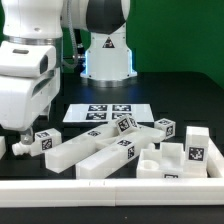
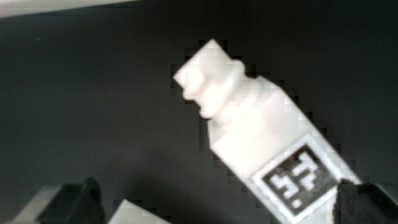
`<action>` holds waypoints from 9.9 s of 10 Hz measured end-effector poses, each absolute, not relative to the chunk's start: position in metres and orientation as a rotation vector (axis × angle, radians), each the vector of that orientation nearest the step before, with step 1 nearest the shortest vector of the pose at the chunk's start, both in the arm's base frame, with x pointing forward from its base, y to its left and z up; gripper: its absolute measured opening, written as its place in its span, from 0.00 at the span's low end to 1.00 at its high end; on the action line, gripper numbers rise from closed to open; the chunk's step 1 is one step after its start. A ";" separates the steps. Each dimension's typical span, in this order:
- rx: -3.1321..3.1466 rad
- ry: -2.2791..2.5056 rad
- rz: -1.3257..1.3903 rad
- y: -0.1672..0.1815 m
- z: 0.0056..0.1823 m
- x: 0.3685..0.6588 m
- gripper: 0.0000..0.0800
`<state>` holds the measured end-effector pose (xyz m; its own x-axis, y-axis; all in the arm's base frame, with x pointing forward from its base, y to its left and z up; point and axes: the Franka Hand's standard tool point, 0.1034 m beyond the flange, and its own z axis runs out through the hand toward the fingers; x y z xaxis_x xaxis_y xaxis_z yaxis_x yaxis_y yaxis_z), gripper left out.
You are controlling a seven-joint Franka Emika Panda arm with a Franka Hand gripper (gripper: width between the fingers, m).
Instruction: Assemble chair
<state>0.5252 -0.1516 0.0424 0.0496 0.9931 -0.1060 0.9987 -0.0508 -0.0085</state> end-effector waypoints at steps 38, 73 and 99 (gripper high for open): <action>3.109 -0.150 -0.088 -0.154 0.022 0.493 0.35; 2.913 -0.186 -1.605 -0.144 0.011 0.465 0.81; 3.133 -0.037 0.122 -0.099 0.093 0.533 0.35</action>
Offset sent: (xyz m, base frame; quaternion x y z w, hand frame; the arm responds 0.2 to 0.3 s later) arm -0.0074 0.0146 -0.0189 0.0061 0.0192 -0.1171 0.9929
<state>0.5325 -0.0991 0.0934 0.9967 -0.0233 0.0776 -0.0238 -0.9997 0.0049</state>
